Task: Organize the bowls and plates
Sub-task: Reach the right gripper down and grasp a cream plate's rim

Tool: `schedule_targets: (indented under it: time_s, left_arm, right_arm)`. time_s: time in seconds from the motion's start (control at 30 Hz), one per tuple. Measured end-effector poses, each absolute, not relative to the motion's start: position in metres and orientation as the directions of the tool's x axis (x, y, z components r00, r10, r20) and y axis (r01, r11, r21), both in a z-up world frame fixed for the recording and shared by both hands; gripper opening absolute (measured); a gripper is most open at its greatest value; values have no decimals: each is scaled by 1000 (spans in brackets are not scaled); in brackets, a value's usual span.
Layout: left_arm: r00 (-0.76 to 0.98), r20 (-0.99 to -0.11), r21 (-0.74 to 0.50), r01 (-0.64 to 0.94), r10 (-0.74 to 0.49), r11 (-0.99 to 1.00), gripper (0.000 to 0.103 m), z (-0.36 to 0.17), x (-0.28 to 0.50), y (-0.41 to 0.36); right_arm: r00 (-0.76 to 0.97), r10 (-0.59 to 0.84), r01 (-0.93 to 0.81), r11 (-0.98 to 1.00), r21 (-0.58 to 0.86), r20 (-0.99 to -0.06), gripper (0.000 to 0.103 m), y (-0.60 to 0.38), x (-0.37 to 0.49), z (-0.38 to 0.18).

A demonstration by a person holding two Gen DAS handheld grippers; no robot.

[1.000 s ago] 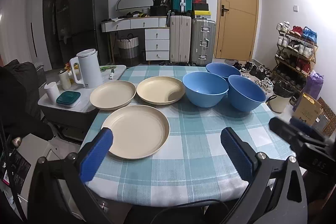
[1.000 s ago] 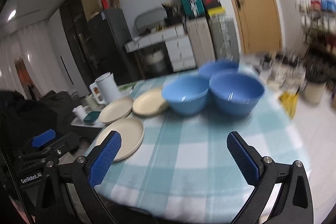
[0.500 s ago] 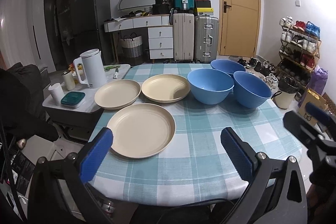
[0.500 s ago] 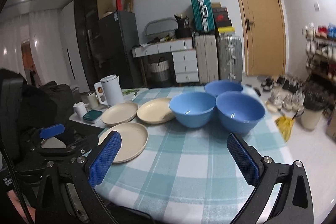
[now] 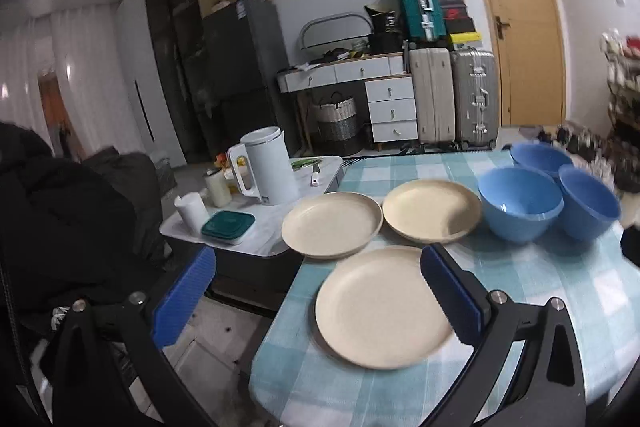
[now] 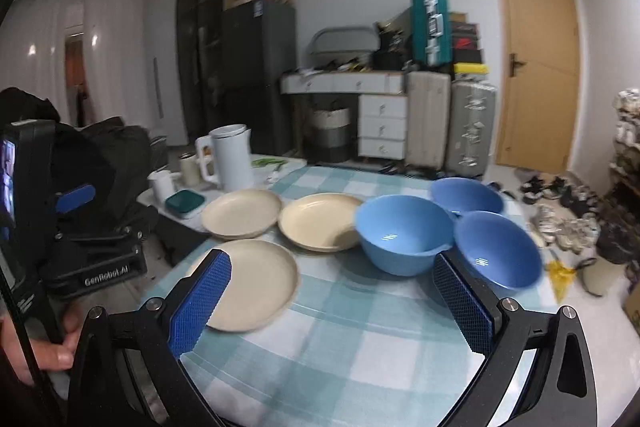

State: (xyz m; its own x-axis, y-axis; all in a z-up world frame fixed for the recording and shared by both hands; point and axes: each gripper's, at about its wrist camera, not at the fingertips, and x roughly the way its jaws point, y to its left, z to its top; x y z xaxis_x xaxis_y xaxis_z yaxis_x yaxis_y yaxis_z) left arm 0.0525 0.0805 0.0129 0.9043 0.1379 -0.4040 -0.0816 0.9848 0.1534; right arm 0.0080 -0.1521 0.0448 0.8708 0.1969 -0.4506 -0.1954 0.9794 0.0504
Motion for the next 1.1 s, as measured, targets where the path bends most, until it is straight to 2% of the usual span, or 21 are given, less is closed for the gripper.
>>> schedule_targets:
  time_s: [0.07, 0.17, 0.37, 0.47, 0.63, 0.77, 0.97, 1.1]
  left_arm:
    - [903, -403, 127, -103, 147, 987, 103, 15, 72, 100]
    - [885, -395, 133, -212, 247, 968, 103, 18, 112, 131]
    - [820, -528, 94, -199, 219, 975, 103, -7, 198, 177]
    - [758, -606, 133, -201, 240, 970, 103, -32, 233, 182]
    - [664, -715, 76, -236, 218, 969, 103, -63, 275, 196]
    - [628, -757, 22, -248, 179, 968, 103, -84, 301, 196]
    - [584, -803, -45, -257, 118, 965, 103, -106, 337, 209]
    - [570, -819, -129, -282, 58, 951, 102, -117, 349, 223]
  right_arm:
    - [848, 232, -239, 970, 46, -476, 103, -140, 31, 48]
    - [792, 280, -313, 949, 34, -542, 103, -115, 70, 51]
    - [681, 389, -473, 881, 33, -620, 103, -60, 146, 57]
    - [634, 406, -511, 859, 37, -659, 103, -35, 189, 51]
    - [549, 411, -520, 850, 87, -728, 103, -8, 270, 28]
    - [455, 396, -479, 864, 156, -798, 102, 1, 337, 1]
    - [348, 349, -435, 882, 180, -870, 84, 11, 419, -38]
    - [285, 343, -423, 883, 203, -895, 81, 20, 458, -63]
